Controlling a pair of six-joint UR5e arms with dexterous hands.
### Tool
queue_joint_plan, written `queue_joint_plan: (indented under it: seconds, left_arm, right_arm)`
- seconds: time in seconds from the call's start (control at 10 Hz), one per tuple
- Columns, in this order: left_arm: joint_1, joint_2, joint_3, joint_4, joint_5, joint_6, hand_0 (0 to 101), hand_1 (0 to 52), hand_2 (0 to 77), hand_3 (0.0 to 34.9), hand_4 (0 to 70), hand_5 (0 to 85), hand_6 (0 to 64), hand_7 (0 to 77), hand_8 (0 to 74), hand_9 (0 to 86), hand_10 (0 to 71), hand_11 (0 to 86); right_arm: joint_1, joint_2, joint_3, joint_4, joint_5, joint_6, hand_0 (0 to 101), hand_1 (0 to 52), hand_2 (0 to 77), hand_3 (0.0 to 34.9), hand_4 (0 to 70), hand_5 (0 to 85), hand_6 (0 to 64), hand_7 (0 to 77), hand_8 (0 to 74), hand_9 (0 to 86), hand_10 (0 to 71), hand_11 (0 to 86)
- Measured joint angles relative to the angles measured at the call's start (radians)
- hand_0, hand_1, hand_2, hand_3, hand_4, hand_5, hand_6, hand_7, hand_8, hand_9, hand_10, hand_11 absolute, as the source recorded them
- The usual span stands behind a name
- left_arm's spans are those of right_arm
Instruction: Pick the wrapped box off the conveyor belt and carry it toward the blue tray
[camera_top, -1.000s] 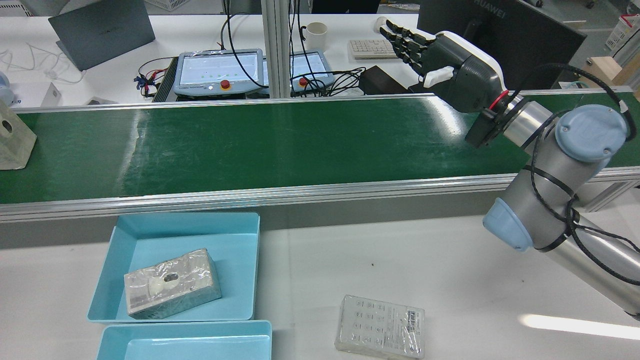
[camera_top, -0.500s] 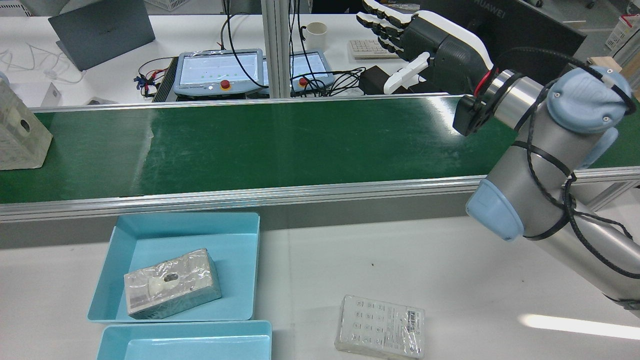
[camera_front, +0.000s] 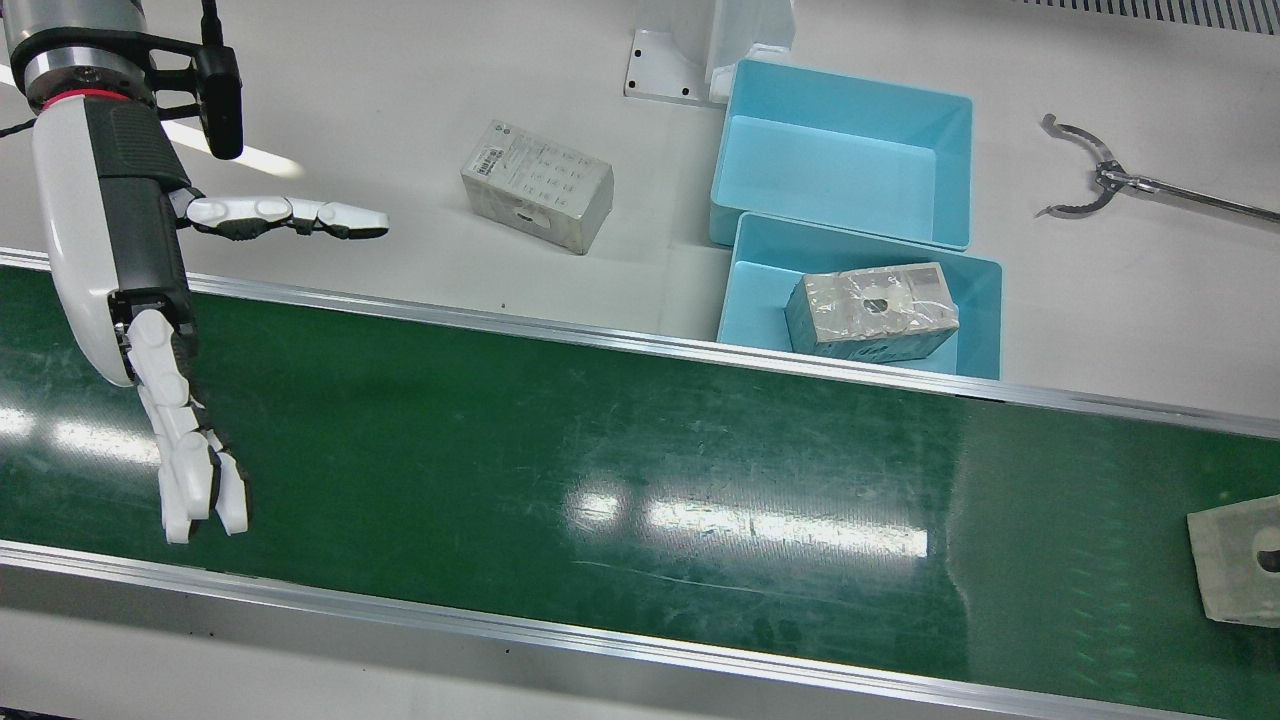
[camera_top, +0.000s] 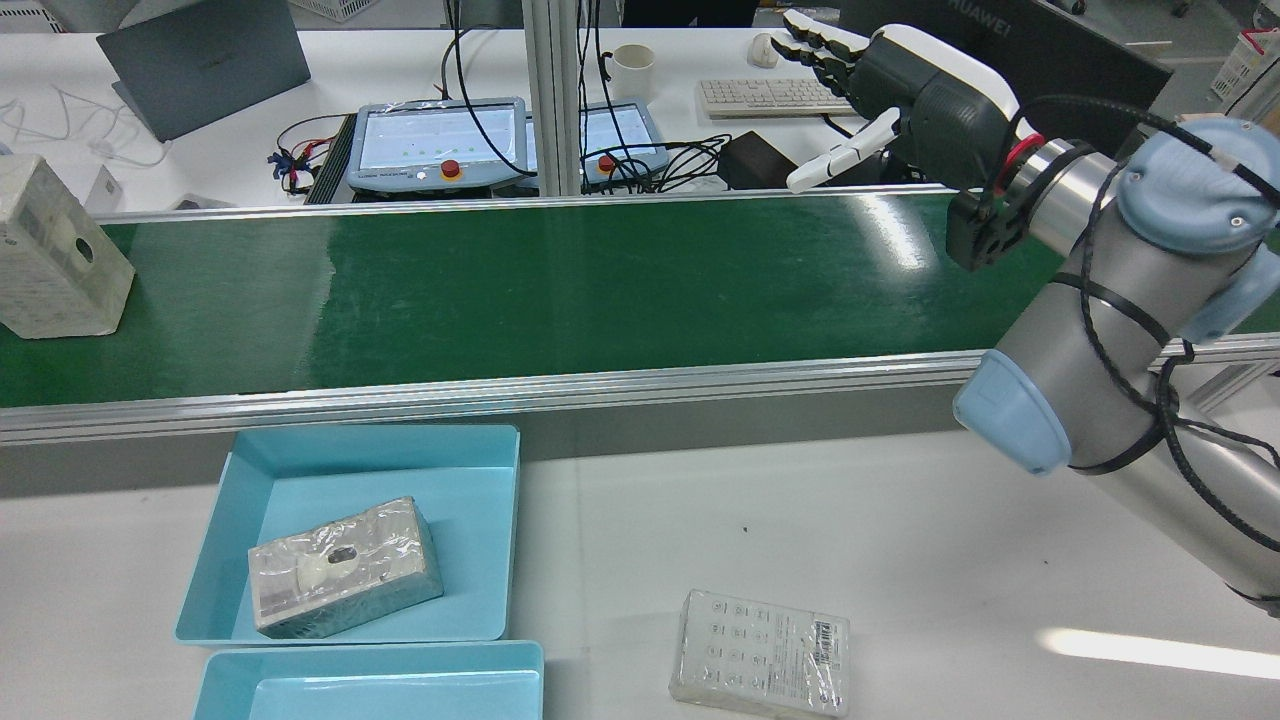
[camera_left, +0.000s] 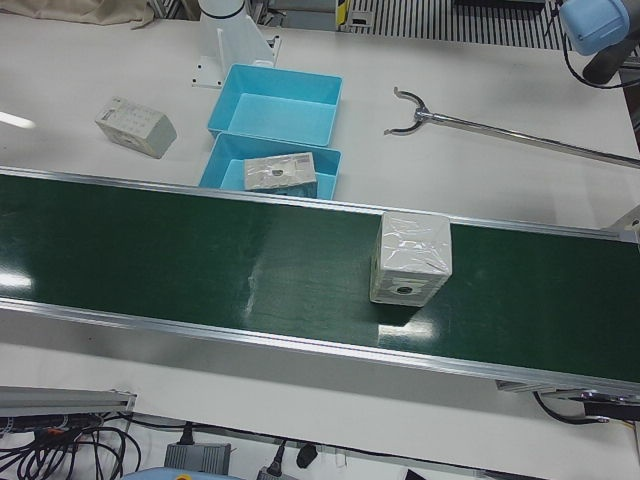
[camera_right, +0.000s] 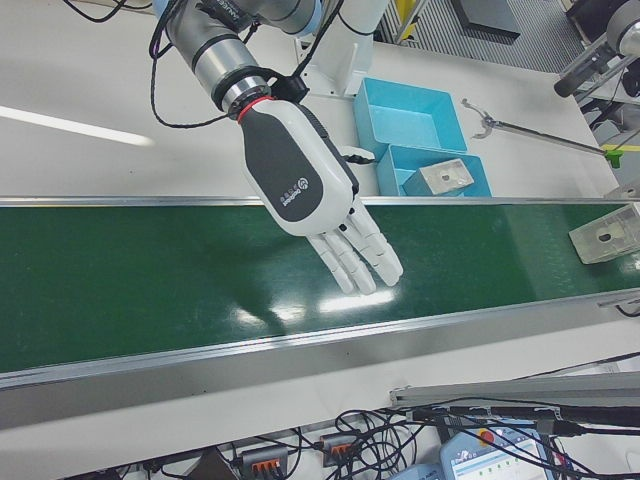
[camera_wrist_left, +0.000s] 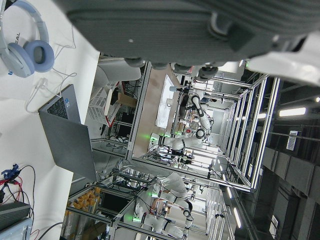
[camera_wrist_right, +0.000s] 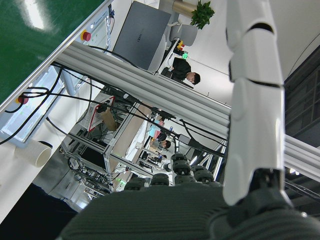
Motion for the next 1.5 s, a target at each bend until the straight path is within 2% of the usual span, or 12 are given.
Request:
queue_joint_plan:
  seconds: [0.4,0.5,0.9,1.5]
  left_arm:
    - [0.000,0.000,0.000,0.000,0.000,0.000,0,0.0,0.5,0.0,0.0,1.1,0.0,0.0,0.0,0.0,0.0,0.0]
    - [0.000,0.000,0.000,0.000,0.000,0.000,0,0.0,0.5,0.0,0.0,1.1,0.0,0.0,0.0,0.0,0.5,0.0]
    - [0.000,0.000,0.000,0.000,0.000,0.000,0,0.0,0.5,0.0,0.0,1.1,0.0,0.0,0.0,0.0,0.5,0.0]
    - [0.000,0.000,0.000,0.000,0.000,0.000,0,0.0,0.5,0.0,0.0,1.1,0.0,0.0,0.0,0.0,0.0,0.0]
  right_arm:
    - [0.004,-0.002,-0.014,0.000,0.005,0.016,48,16.4,7.1,0.0,0.0,0.0,0.0,0.0,0.0,1.6,0.0,1.6]
    - [0.005,-0.004,-0.013,0.003,0.005,0.025,47,14.7,8.7,0.0,0.0,0.5,0.0,0.0,0.0,1.6,0.0,1.6]
    - [0.001,-0.029,-0.008,0.013,0.004,0.056,47,14.7,11.4,0.0,0.0,0.5,0.0,0.0,0.0,1.6,0.0,1.6]
    - [0.002,-0.030,-0.003,0.015,0.004,0.063,46,14.7,12.5,0.0,0.0,0.0,0.0,0.0,0.0,1.6,0.0,1.6]
